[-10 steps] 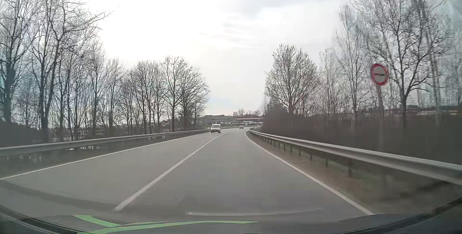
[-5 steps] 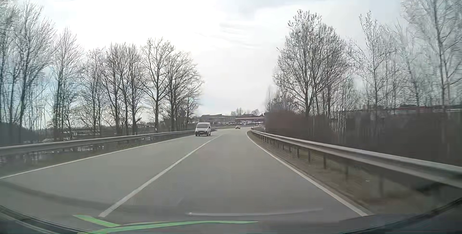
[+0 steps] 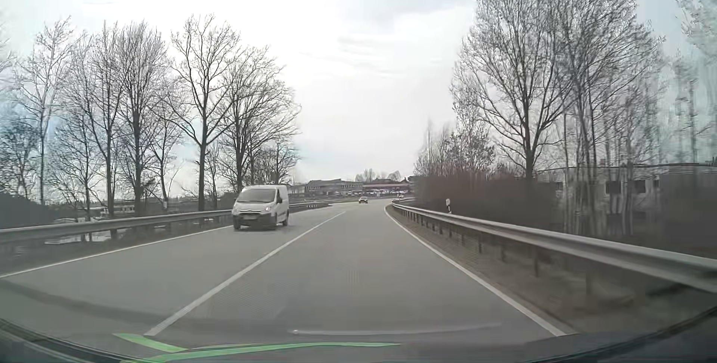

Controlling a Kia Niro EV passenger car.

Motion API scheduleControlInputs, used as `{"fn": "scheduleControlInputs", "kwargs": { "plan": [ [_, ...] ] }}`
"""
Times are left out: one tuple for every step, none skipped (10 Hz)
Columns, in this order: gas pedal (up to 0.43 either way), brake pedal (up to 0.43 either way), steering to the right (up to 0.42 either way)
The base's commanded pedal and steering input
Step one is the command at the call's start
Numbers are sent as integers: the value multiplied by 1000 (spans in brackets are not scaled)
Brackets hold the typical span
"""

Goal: Follow the waypoints while adhering to traffic rules and regulations

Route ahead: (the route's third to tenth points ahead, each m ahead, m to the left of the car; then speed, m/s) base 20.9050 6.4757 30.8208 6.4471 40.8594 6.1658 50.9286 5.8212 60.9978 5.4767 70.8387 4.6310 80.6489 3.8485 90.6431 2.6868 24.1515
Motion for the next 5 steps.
{"fn": "scheduleControlInputs", "kwargs": {
  "plan": [
    [98,0,3],
    [98,0,3],
    [98,0,3],
    [98,0,5],
    [98,0,5]
  ]
}}
